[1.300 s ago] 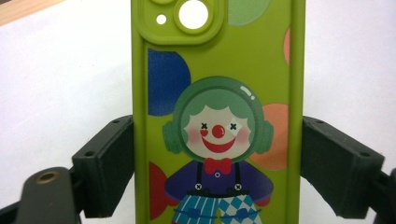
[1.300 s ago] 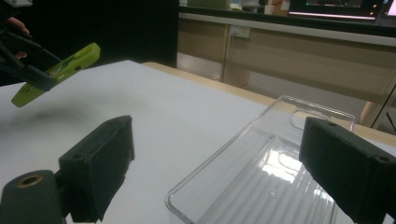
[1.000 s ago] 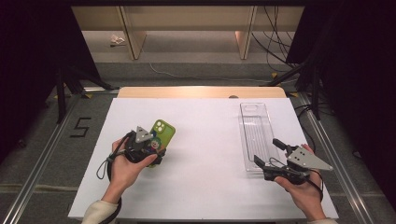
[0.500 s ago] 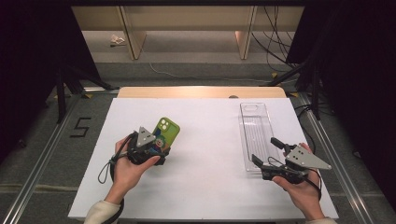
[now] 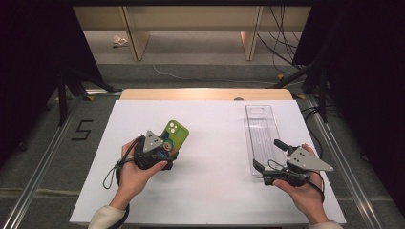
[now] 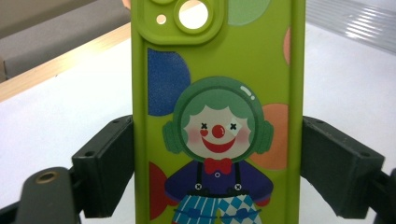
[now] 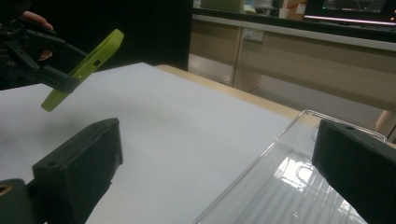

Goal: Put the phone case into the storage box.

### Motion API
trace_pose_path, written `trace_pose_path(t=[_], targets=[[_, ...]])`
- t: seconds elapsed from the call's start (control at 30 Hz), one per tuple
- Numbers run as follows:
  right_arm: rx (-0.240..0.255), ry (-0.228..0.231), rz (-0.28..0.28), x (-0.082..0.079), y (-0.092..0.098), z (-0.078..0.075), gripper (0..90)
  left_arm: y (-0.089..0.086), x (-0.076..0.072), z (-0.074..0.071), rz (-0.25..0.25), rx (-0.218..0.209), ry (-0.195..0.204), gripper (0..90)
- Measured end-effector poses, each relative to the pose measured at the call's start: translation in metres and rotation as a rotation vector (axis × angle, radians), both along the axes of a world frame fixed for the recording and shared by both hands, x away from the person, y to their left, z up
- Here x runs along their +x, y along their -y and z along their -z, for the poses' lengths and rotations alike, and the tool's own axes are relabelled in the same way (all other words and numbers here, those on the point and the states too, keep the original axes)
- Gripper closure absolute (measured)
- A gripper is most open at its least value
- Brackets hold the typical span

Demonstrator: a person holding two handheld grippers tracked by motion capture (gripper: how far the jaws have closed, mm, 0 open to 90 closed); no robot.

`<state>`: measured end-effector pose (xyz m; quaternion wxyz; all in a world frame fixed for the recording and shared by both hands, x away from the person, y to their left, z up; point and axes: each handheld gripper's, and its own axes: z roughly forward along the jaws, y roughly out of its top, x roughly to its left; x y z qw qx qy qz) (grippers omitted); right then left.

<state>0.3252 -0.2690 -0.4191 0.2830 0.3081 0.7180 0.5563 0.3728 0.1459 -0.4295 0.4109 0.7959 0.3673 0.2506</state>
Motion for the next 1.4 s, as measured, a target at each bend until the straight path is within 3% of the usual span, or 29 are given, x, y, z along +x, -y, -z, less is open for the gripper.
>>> trace_pose_path(t=[0.57, 1.4], targets=[[0.005, 0.001, -0.018, 0.007, -0.019, -0.006, 2.0, 0.017, -0.006, 0.0, 0.052, -0.023, 0.033, 16.1], [0.019, 0.001, -0.031, 0.02, -0.045, -0.016, 2.8, 0.049, -0.016, 0.003, 0.129, -0.016, 0.055, 16.1]])
